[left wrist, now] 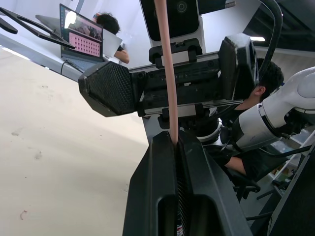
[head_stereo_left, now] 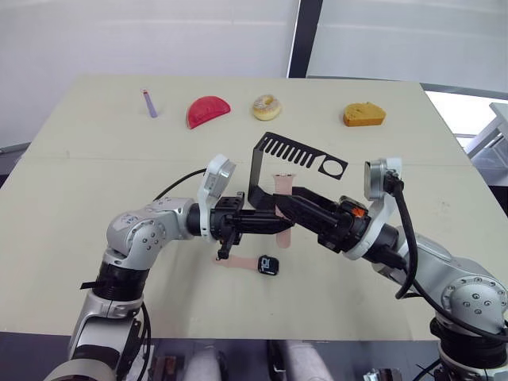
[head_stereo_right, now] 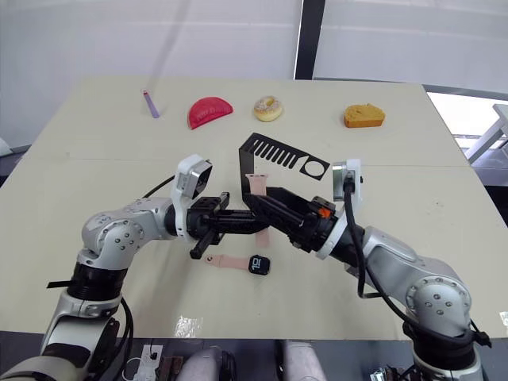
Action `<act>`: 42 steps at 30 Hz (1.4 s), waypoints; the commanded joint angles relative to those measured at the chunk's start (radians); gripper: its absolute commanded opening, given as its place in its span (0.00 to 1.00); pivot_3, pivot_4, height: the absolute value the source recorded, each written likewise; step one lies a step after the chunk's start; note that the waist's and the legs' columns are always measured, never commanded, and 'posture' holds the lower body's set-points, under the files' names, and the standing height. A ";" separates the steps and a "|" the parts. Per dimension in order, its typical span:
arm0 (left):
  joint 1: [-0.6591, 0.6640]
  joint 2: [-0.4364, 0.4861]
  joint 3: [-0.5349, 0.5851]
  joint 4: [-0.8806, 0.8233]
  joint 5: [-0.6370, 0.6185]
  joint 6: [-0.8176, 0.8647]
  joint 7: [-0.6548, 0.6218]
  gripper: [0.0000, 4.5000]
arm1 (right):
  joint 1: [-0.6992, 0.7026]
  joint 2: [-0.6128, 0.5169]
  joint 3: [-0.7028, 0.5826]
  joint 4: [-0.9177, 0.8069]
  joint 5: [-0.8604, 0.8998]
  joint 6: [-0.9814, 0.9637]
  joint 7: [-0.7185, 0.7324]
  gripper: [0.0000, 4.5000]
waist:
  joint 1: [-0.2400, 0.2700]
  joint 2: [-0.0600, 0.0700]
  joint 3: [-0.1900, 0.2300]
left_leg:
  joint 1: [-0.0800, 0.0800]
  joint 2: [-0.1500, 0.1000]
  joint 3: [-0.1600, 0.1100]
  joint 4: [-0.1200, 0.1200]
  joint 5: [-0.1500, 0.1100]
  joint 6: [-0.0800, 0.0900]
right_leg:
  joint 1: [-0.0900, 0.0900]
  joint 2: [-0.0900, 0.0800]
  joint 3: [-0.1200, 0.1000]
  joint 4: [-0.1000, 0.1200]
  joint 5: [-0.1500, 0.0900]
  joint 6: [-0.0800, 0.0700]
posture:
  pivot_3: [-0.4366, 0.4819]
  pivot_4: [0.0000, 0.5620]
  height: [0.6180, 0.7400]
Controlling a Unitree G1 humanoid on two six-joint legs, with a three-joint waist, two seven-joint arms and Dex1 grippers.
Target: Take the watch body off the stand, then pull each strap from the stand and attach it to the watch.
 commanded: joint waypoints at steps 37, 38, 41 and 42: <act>-0.031 -0.006 0.006 -0.025 -0.008 -0.003 0.004 0.00 | -0.030 -0.029 -0.022 -0.005 0.054 -0.052 0.006 0.24 | 0.005 0.000 0.000 | -0.001 0.000 0.000 0.000 0.000 0.000 | 0.000 0.000 0.000 0.000 0.000 0.000 | 0.48 0.27 0.98; -0.031 -0.008 0.006 -0.026 -0.008 -0.004 0.006 0.00 | -0.030 -0.028 -0.021 -0.006 0.056 -0.053 0.005 0.18 | 0.005 0.000 0.000 | -0.001 0.000 0.000 0.000 0.000 0.000 | 0.000 0.000 0.000 0.000 0.000 0.000 | 0.48 0.27 0.98; -0.032 -0.014 0.007 -0.025 -0.009 -0.003 0.011 0.00 | -0.028 -0.029 -0.019 -0.008 0.060 -0.052 0.004 0.00 | 0.006 0.000 0.000 | -0.001 0.000 0.000 0.000 0.000 0.000 | 0.000 0.000 0.000 0.000 0.000 0.000 | 0.48 0.27 0.98; -0.033 -0.016 0.008 -0.025 -0.011 -0.002 0.013 0.00 | -0.028 -0.029 -0.018 -0.009 0.060 -0.051 0.004 0.00 | 0.006 0.000 0.000 | -0.001 0.000 0.000 0.000 0.000 0.000 | 0.000 0.000 0.000 0.000 0.000 0.000 | 0.48 0.27 0.98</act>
